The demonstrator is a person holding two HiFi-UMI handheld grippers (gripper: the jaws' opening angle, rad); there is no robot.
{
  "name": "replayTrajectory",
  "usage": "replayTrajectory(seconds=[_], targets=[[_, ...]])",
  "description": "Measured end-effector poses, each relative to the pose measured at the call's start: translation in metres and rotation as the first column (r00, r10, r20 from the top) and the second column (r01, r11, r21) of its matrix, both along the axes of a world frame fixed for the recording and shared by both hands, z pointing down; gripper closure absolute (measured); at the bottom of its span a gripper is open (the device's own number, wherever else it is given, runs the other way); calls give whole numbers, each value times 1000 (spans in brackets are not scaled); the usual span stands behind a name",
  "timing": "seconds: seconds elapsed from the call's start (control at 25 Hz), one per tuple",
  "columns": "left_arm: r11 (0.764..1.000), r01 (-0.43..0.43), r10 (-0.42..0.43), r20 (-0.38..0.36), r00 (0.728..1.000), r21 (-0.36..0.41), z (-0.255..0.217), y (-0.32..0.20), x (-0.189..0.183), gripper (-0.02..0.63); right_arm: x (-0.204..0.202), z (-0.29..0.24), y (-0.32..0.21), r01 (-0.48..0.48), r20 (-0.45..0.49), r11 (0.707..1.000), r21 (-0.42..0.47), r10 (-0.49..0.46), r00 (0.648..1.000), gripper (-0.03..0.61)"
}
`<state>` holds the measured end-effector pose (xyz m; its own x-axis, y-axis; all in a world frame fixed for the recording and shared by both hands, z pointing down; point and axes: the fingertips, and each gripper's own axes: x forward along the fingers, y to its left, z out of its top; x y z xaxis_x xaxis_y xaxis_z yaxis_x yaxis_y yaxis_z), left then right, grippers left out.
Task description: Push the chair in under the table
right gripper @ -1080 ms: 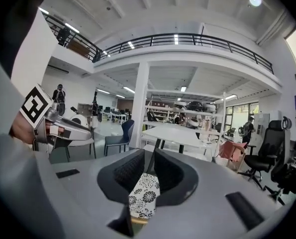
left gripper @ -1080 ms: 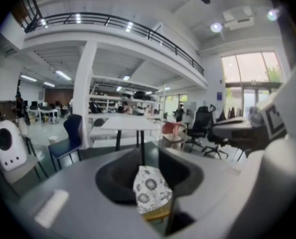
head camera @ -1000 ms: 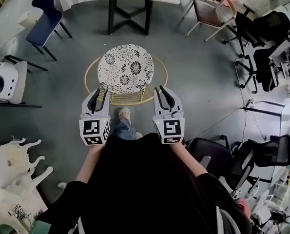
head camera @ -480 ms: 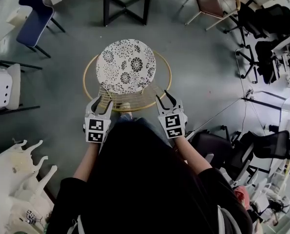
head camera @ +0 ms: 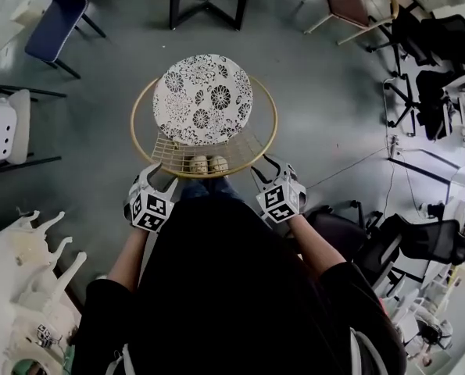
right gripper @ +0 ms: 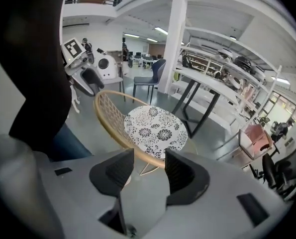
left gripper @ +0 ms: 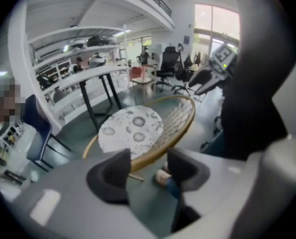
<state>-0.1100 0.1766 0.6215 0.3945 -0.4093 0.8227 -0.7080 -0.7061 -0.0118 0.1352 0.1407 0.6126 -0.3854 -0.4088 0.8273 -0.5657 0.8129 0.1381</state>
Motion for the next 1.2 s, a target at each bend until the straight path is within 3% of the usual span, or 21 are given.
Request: replayTrajectory(seconds=[0.12,0.24,0.52,0.64,0.88,1.08,1.2], targets=[[994,-111,111,64,992,-13,10,6,3,374,4,13,6,98,-53,995,-11,-98,994,413],[974,-225,225,140,964,-15,18,9,5,367,3,23,9,210,-122,978,-6,-209,970,411],[921,-389,385,257,886,-38,34,5,2,368,-3,46,10,479,-287,878,-2,-459,841,411],[894,-445,438,295,849,-46,39,2,0,370,-5,52,6,526,-318,851,-2,-499,806,411],[821,-568,544,386,745,-60,48,-2,-2,394,-8,59,2,597,-372,802,-1,-555,745,411],[777,-626,591,414,692,-64,51,-6,1,430,-8,62,-1,630,-401,777,-5,-578,710,414],[751,-657,617,421,664,-65,53,-7,1,431,-10,64,-4,642,-417,766,-3,-585,696,466]])
